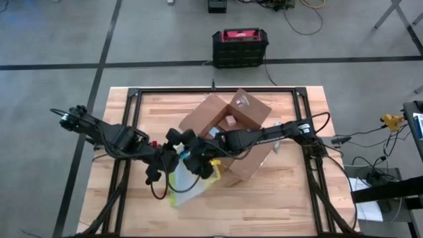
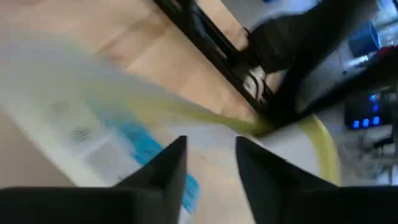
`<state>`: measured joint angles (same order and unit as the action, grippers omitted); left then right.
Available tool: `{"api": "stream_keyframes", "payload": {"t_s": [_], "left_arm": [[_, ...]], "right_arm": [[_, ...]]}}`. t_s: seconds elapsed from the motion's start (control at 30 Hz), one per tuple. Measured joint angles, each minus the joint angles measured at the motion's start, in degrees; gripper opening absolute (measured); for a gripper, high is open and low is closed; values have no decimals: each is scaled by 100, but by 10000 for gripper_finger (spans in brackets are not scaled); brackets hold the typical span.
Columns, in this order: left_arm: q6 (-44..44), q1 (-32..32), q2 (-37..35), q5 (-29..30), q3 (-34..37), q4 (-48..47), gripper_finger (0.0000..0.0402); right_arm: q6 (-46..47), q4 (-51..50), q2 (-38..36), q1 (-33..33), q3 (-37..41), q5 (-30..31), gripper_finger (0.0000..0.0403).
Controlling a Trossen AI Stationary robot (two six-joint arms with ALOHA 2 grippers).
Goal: Unpack boxes
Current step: Put the black charger adapter into the transparent zip lock bag
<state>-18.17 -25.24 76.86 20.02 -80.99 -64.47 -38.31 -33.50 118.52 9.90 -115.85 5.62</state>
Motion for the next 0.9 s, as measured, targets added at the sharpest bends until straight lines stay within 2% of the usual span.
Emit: {"api": "stream_keyframes", "payload": {"t_s": [0.1,0.2,0.4,0.53,0.67,0.9], "left_arm": [[77,-34,-23,20,16,39,0],[293,-45,-74,12,119,33,0],[734,-48,-186,24,567,50,0],[737,-83,-205,96,787,182,0],[683,-93,-208,180,817,345,0],[716,-93,-208,196,818,406,0]], "right_arm": [[121,-203,-135,1,-7,-115,195],[402,-706,-367,17,-7,-126,209],[1679,-2127,-971,-420,52,-156,208],[1786,-3025,-1077,-863,502,-198,207],[1374,-2730,-1076,-1316,1278,-819,212],[155,-1301,-952,-1830,2482,-856,220]]}}
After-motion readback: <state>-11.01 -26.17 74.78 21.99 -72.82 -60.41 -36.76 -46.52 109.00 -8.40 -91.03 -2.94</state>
